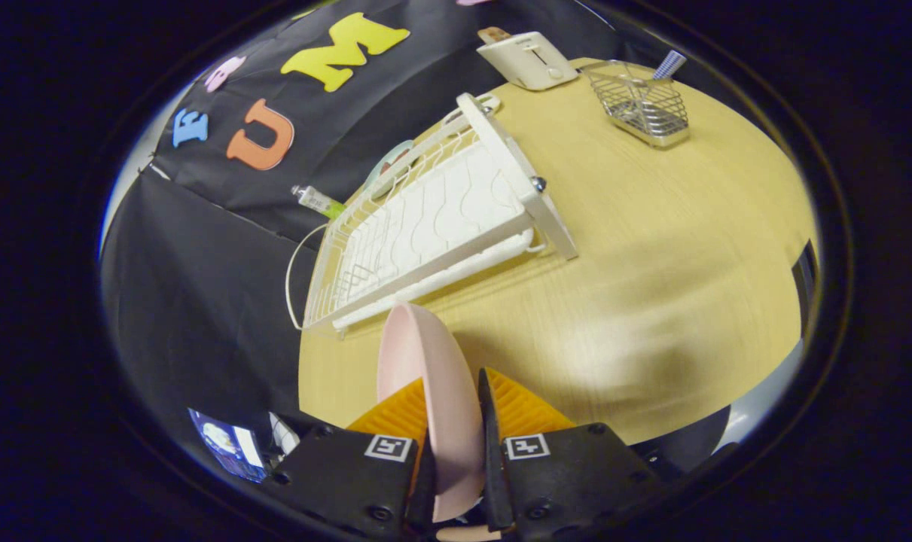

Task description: Take the plate from the dish rack, then take the spoon from the basket and place it into the plate.

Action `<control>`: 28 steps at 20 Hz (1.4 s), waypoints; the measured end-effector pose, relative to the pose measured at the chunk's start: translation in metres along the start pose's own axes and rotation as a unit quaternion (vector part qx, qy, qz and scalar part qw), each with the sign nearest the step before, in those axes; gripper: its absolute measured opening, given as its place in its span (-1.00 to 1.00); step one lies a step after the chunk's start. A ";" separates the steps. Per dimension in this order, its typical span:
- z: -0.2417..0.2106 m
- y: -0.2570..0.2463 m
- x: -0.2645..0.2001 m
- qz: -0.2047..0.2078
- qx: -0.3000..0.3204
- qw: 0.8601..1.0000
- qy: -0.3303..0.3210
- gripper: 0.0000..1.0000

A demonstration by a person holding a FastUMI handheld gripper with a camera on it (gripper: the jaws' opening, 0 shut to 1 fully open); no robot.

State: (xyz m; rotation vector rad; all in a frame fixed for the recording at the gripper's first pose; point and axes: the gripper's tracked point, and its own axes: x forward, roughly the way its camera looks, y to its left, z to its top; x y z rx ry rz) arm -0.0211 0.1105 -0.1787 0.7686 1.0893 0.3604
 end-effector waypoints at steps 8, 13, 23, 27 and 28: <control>0.016 -0.018 0.014 0.029 0.073 0.997 0.000 -0.31; 0.028 -0.019 0.008 0.038 0.063 0.997 -0.019 -0.02; 0.056 -0.027 -0.053 -0.009 -0.128 0.980 -0.151 0.60; 0.096 -0.049 -0.099 -0.084 -0.218 0.934 -0.271 0.73; 0.108 -0.055 -0.111 -0.099 -0.231 0.920 -0.301 0.78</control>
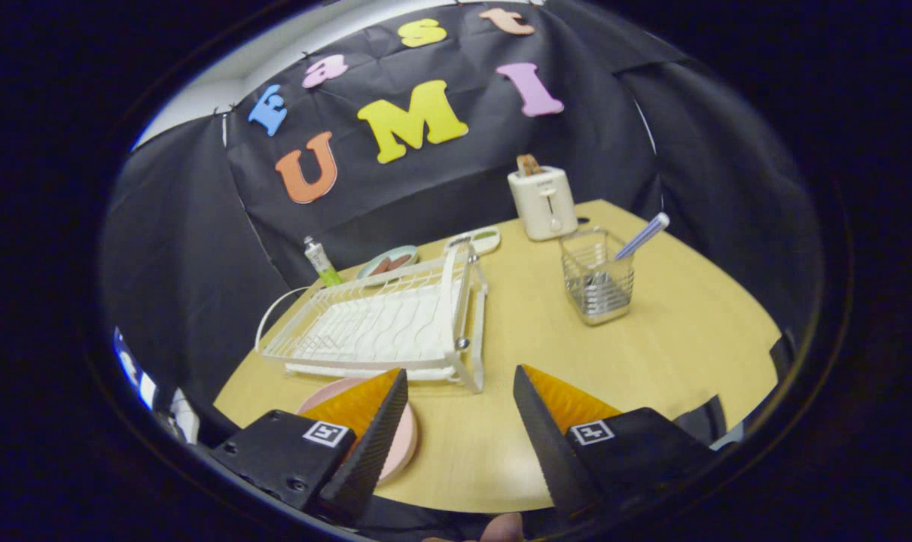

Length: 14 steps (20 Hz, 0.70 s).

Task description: Take the plate from the dish rack, then take the spoon from the basket and place it into the plate.

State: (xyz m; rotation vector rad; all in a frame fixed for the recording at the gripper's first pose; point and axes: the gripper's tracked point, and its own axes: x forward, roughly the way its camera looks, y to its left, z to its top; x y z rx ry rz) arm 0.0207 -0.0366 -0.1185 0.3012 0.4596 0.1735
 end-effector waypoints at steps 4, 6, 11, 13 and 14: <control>0.038 -0.049 -0.010 -0.048 -0.033 0.994 -0.090 0.94; 0.049 -0.076 -0.002 -0.070 -0.045 0.990 -0.116 0.93; 0.060 -0.134 0.037 -0.088 -0.024 0.985 -0.144 0.93; 0.062 -0.148 0.056 -0.075 -0.006 0.988 -0.136 0.88; 0.064 -0.153 0.066 -0.070 -0.003 0.989 -0.132 0.86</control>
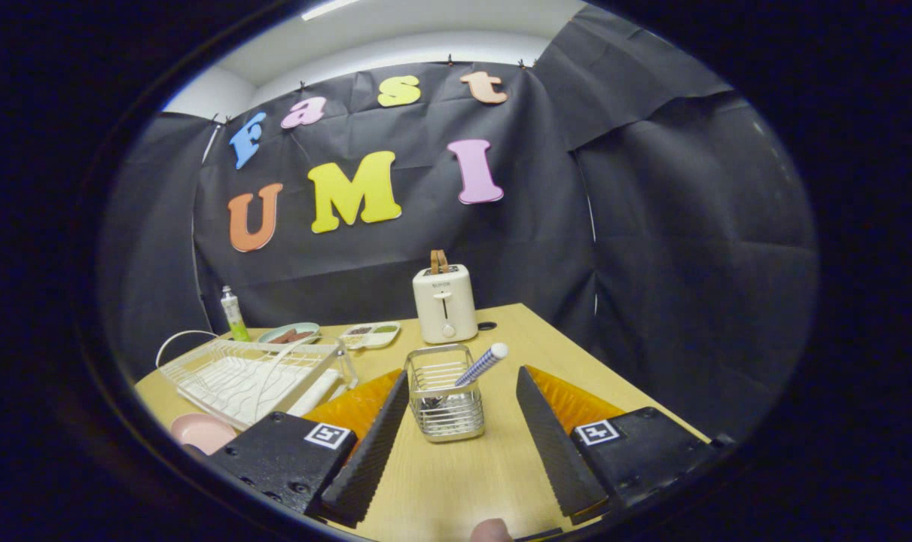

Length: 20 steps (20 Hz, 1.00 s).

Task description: Take the plate from the dish rack, then take the spoon from the basket and place it into the plate.

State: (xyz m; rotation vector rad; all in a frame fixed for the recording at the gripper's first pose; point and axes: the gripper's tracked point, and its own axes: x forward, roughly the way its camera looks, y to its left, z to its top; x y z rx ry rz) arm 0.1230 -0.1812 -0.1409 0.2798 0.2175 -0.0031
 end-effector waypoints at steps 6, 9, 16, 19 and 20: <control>-0.002 -0.004 0.043 0.026 0.005 1.000 0.015 0.38; 0.000 -0.001 0.051 0.032 0.017 0.999 0.021 0.10; 0.015 0.004 0.054 0.036 0.046 0.998 0.028 -0.54; 0.021 0.015 0.047 0.050 0.057 0.996 0.037 -0.74; 0.025 0.014 0.045 0.043 0.054 0.997 0.036 -0.75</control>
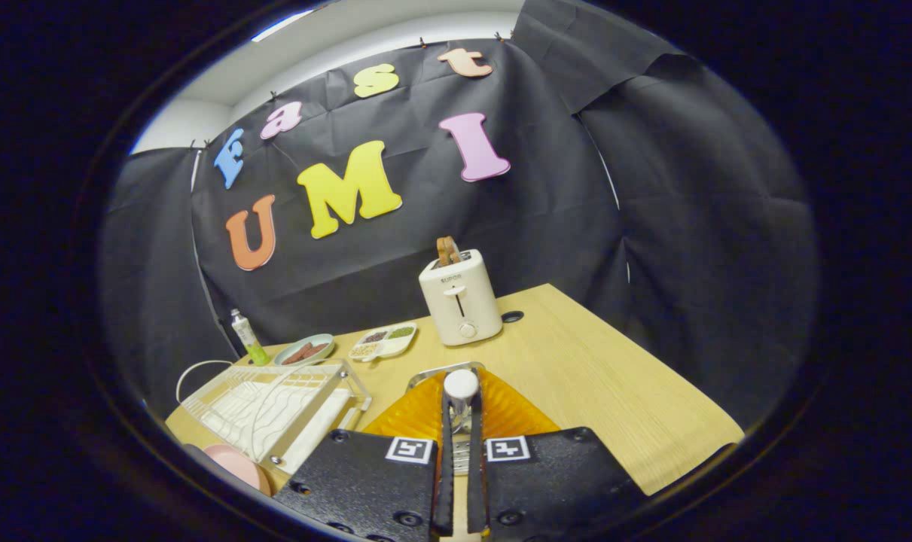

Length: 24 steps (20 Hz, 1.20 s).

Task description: Take the plate from the dish rack, then take the spoon from the basket and place it into the plate.

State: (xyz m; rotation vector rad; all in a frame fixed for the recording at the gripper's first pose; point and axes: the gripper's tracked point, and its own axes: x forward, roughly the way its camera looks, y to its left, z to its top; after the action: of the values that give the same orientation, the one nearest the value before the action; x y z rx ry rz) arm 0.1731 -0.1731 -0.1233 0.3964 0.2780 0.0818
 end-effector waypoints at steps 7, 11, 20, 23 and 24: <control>0.062 0.017 -0.052 -0.041 -0.061 0.996 -0.059 -0.77; 0.091 0.071 -0.095 -0.007 -0.082 0.994 -0.078 -0.77; 0.041 0.235 -0.154 0.129 -0.154 0.979 -0.021 -0.77; -0.007 0.275 -0.156 0.167 -0.174 0.970 0.024 -0.76; -0.023 0.285 -0.157 0.178 -0.177 0.967 0.039 -0.76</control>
State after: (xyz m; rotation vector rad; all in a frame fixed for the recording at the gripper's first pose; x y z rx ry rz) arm 0.0087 0.0768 0.0080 0.0836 0.2621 0.4940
